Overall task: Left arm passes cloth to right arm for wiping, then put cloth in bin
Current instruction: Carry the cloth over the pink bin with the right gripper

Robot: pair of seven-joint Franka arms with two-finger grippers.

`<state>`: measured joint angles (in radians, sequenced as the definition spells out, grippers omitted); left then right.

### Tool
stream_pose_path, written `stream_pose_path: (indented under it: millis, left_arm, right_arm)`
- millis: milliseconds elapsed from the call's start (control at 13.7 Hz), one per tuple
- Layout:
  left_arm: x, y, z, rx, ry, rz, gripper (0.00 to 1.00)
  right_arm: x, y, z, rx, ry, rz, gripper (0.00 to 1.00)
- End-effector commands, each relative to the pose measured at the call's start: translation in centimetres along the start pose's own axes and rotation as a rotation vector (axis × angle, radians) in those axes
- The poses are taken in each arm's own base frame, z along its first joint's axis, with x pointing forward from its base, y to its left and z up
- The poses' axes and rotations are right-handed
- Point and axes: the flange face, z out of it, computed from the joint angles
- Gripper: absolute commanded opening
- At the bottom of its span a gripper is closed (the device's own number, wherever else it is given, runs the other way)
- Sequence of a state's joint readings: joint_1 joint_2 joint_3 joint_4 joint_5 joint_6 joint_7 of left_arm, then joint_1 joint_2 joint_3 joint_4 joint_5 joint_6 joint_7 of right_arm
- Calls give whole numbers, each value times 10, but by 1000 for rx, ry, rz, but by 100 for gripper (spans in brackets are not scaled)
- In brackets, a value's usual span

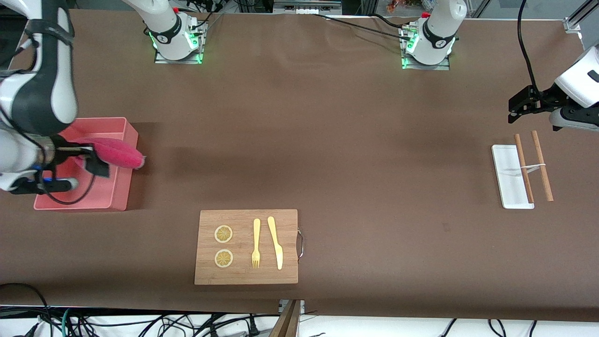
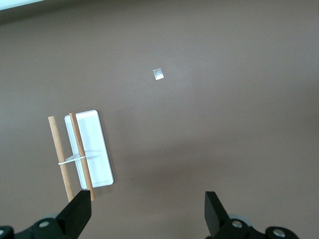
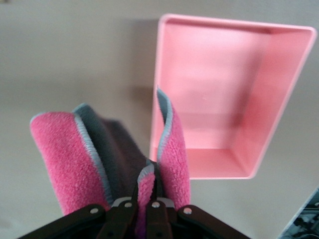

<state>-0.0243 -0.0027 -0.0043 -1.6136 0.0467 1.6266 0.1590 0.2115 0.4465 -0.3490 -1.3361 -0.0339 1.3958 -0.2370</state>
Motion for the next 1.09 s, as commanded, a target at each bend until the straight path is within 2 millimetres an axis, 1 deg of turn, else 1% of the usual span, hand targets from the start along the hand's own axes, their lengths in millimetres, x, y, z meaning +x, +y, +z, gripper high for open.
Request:
stream_pose_path:
  millis: [0, 73, 291, 364, 437, 655, 947, 1020]
  left_arm:
    - [3, 1, -5, 13, -1, -7, 100]
    - [3, 1, -5, 13, -1, -7, 100]
    - [3, 1, -5, 13, -1, -7, 100]
    - [3, 1, -5, 13, -1, -7, 100]
    - [3, 1, -5, 13, -1, -7, 100]
    - [3, 1, -5, 15, 1, -7, 100]
    - [3, 0, -5, 15, 1, -8, 100]
    - [3, 0, -5, 16, -1, -8, 100]
  right_arm:
    - [-18, 43, -3, -10, -20, -72, 0]
    - [-23, 62, 1, -10, -27, -88, 0]
    - [-26, 97, 14, -26, -39, -88, 0]
    - [-26, 104, 25, -22, -43, -79, 0]
    - [-25, 110, 40, -12, -56, -71, 0]
    - [-18, 119, 83, -3, -69, -68, 0]
    - [-4, 122, 142, -11, -47, -74, 0]
    - [0, 121, 154, -12, -35, -76, 0]
